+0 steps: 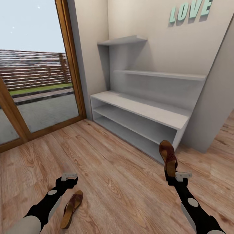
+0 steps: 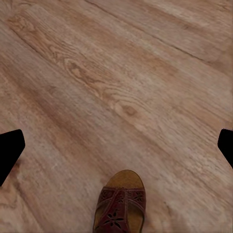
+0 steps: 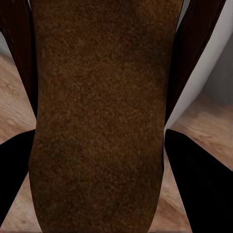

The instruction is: Pick up the two gym shoes and the two sandals from the corridor floor and place them onto the hallstand (shoe rack) in the corridor, making sure they are on the rack and not on the floor. Arrange them so the two gym shoes are next to each other and the two sandals are next to each other.

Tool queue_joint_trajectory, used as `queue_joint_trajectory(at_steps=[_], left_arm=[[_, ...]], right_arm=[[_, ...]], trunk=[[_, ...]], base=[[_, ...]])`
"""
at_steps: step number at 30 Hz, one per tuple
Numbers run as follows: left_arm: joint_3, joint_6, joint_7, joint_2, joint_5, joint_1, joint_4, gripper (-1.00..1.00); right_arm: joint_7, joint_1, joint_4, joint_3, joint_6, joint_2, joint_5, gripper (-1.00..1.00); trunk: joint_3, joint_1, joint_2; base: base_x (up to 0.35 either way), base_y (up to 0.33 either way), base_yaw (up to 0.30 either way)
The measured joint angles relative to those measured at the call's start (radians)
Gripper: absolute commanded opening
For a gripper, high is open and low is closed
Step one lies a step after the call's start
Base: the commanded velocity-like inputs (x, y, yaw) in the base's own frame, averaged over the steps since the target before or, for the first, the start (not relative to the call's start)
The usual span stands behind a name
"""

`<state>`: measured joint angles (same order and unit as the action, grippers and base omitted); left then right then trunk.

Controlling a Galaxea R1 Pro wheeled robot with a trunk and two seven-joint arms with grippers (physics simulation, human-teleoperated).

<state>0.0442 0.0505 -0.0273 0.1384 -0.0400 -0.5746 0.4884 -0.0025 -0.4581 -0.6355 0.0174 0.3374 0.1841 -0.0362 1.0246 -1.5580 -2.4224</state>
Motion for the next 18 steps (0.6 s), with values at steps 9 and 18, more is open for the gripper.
queue_joint_trajectory(at_steps=[9,18], left_arm=[[0.003,0.001,0.004,-0.001,0.002,0.000,0.000,1.00],[0.004,0.009,0.003,0.001,0.004,0.000,-0.001,1.00]], right_arm=[[-0.002,0.000,-0.001,0.001,0.000,0.001,0.000,-1.00],[-0.001,0.000,-0.001,0.002,0.001,0.003,0.000,-1.00]], trunk=[[0.040,-0.035,-0.063],[0.086,-0.045,-0.079]], base=[[0.000,0.000,0.000],[0.000,0.000,0.000]])
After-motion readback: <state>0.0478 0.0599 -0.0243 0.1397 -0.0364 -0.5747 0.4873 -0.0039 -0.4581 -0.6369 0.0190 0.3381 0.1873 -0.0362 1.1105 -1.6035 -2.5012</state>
